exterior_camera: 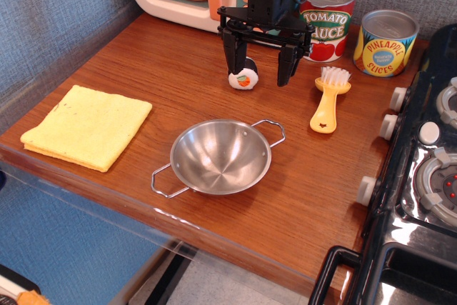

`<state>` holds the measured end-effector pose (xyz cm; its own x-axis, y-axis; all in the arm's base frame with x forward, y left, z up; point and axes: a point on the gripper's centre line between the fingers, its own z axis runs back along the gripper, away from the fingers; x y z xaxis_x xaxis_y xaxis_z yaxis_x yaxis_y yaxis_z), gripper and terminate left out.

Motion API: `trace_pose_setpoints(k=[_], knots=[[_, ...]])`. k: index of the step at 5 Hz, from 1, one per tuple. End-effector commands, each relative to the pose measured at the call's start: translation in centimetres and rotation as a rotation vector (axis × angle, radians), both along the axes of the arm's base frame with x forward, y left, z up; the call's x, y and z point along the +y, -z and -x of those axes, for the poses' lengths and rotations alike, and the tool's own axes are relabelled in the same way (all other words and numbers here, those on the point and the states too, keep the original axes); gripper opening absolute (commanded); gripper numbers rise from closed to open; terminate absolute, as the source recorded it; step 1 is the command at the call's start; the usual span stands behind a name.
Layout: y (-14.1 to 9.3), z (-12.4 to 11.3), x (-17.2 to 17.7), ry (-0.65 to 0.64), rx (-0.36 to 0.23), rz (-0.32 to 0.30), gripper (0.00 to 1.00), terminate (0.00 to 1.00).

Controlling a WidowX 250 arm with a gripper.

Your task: Move the bowl to in front of the microwave.

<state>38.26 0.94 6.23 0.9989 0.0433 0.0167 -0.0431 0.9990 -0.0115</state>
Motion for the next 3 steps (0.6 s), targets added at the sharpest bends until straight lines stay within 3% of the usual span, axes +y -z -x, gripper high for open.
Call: trace_pose_setpoints(k=[1, 2, 3], knots=[[0.0, 0.0, 0.0, 0.000, 0.000, 0.000, 1.00, 0.00], [-1.5, 1.1, -1.3, 0.034, -0.034, 0.008, 1.00, 0.00], [-4.3, 4.1, -3.7, 0.086, -0.109, 0.036, 1.00, 0.00]])
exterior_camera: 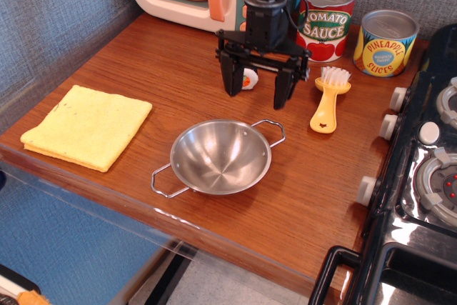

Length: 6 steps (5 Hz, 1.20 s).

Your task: Move the bowl to in front of the microwave.

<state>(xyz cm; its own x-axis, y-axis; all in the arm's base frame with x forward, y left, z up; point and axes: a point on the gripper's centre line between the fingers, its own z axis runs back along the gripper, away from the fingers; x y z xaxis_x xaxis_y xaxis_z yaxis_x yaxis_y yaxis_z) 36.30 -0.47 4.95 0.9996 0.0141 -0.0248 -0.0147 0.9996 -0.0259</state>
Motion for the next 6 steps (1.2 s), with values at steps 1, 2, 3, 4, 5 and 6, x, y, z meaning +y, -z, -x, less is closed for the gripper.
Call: trace_pose_setpoints(k=[1, 2, 3, 4, 5, 6], knots=[[-5.7, 5.2, -3.8, 0.087, -0.137, 0.035, 1.00, 0.00], [-2.4, 7.3, -4.1, 0.091, -0.040, 0.039, 1.00, 0.00], [1.7, 8.5, -3.8, 0.099, 0.069, 0.016, 1.00, 0.00], [4.5, 9.4, -4.0, 0.120, 0.137, -0.007, 1.00, 0.00], [5.9, 9.6, -4.6, 0.142, 0.153, -0.014, 1.00, 0.00], [6.2, 9.5, -5.0, 0.151, 0.146, -0.026, 0.00, 0.00]])
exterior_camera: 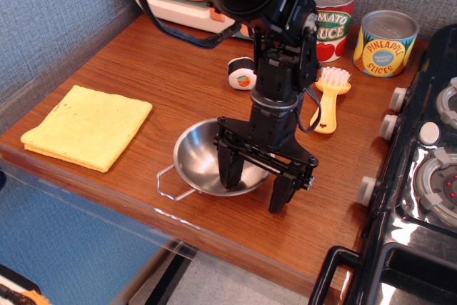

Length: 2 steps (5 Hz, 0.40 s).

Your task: Move the bowl to in front of the microwave.

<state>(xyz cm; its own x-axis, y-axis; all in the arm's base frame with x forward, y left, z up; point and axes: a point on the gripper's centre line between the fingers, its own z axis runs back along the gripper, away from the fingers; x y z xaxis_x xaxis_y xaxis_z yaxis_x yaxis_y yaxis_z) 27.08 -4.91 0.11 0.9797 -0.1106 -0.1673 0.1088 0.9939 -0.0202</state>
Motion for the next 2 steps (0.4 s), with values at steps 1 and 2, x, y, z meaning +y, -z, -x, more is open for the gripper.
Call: trace_pose_setpoints(k=[1, 2], knots=[[1.76, 0.20, -0.87, 0.034, 0.018, -0.020, 0.00, 0.00], [1.22, 0.14, -1.07, 0.054, 0.012, -0.018, 0.00, 0.00]])
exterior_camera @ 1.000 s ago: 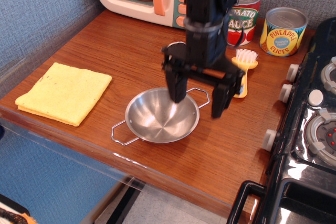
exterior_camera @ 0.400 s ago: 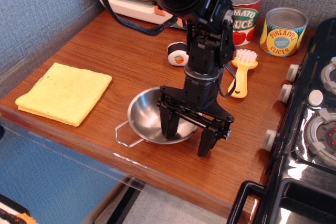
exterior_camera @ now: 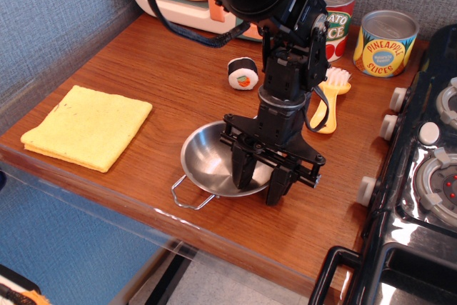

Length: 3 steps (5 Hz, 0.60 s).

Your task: Move the bowl to in front of the microwave.

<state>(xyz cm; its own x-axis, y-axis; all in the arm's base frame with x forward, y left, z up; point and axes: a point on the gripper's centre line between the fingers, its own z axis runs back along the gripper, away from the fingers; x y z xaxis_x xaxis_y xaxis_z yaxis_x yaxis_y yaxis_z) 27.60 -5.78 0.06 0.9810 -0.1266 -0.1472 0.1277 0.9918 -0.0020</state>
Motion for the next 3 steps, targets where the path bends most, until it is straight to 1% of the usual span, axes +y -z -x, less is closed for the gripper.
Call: trace_pose_setpoints(k=[1, 3], knots=[[-1.2, 0.1, -0.5, 0.056, -0.013, 0.010, 0.00, 0.00], [-6.3, -1.8, 0.0, 0.045, -0.122, 0.055, 0.00, 0.00]])
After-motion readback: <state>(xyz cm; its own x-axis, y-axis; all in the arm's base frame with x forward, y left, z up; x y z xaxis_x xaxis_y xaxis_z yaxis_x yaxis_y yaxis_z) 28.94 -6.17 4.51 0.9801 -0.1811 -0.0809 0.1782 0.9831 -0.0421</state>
